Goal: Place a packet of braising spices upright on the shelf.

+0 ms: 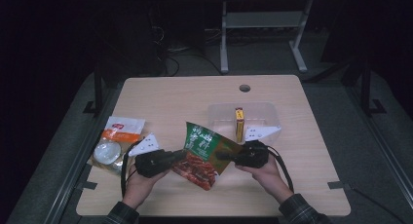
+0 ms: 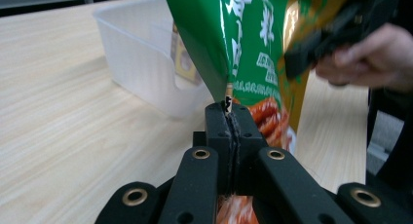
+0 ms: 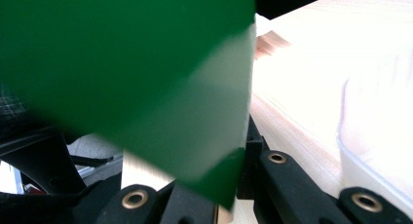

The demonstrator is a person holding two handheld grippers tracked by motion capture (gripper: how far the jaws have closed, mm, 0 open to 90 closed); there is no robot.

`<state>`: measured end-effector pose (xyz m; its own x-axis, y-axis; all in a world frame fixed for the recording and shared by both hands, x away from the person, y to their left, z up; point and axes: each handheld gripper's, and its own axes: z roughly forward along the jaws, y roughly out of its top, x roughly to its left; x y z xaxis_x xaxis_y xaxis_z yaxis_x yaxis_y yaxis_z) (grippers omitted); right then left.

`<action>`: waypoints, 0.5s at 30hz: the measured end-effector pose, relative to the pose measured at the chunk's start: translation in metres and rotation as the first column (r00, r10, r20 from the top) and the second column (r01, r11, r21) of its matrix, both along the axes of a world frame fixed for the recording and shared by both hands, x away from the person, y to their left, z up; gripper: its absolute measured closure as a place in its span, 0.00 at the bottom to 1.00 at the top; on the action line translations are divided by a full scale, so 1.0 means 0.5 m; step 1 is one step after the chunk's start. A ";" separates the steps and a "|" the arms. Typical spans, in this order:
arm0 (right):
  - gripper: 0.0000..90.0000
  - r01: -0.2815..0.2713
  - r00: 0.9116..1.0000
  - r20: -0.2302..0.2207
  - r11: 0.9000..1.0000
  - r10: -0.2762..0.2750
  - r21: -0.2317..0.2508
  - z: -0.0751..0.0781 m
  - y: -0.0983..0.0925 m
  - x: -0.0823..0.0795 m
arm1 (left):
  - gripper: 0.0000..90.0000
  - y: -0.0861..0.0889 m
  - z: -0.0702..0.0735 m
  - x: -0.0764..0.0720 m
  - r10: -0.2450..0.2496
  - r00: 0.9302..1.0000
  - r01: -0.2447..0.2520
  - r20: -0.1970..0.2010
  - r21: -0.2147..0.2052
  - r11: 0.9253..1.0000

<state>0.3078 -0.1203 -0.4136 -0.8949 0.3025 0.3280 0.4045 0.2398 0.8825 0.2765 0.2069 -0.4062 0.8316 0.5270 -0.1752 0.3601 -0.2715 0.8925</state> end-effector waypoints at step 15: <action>1.00 -0.008 0.999 0.043 0.999 0.010 -0.035 0.036 -0.035 0.002 | 0.57 0.015 0.001 0.008 0.024 0.999 -0.029 0.039 0.139 0.990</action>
<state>0.3086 -0.1379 -0.3958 -0.9107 0.3051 0.2783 0.3639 0.2743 0.8901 0.2804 0.2145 -0.4055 0.8214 0.5663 -0.0673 0.3359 -0.3851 0.8596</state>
